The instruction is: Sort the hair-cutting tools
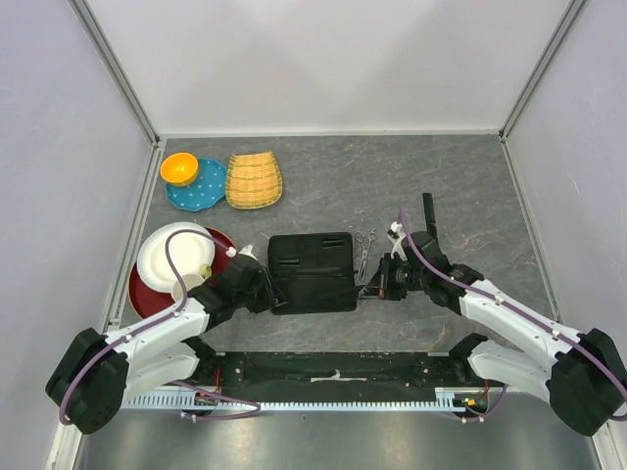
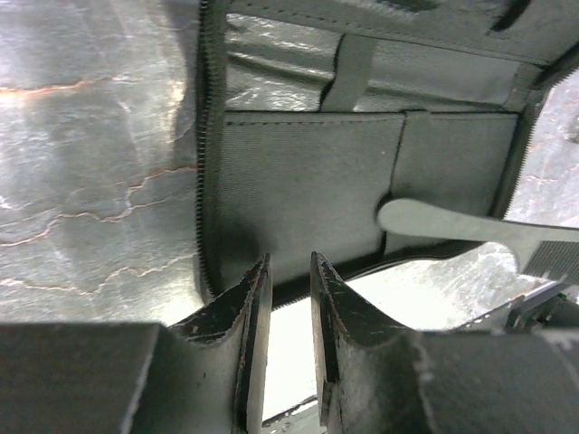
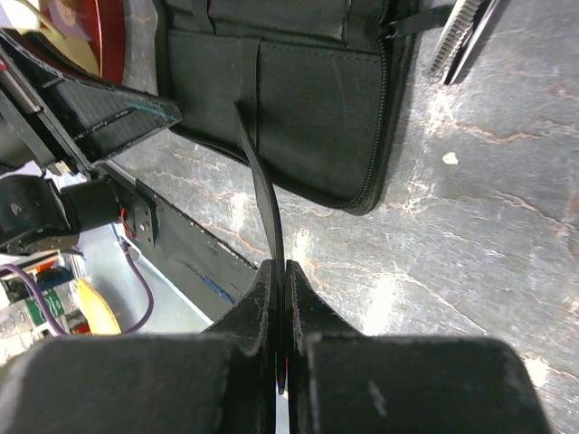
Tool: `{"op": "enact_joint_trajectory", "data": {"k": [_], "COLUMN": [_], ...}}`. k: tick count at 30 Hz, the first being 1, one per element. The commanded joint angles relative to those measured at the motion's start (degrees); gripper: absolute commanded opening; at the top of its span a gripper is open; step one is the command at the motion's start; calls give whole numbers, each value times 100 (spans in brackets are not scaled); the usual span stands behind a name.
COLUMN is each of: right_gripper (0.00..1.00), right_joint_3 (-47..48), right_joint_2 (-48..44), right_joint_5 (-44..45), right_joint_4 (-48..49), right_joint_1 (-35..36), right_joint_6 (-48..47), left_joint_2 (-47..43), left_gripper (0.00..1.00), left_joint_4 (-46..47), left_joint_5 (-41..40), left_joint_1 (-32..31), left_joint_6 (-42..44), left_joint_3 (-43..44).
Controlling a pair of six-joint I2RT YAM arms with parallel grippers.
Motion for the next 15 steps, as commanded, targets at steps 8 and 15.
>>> {"op": "enact_joint_trajectory", "data": {"k": [8, 15], "right_gripper": [0, 0], "right_joint_3": [479, 374], "right_joint_2": [-262, -262], "right_joint_5": [350, 324], "right_joint_4": [-525, -614], "right_joint_1": [-327, -468], "right_joint_6": [-91, -144], "left_joint_2": [3, 196], "left_gripper": [29, 29], "left_joint_4": [-555, -564], "left_joint_5": [-610, -645], "left_joint_1": [-38, -47], "left_joint_6": [-3, 23], "left_joint_3": [204, 231]}}
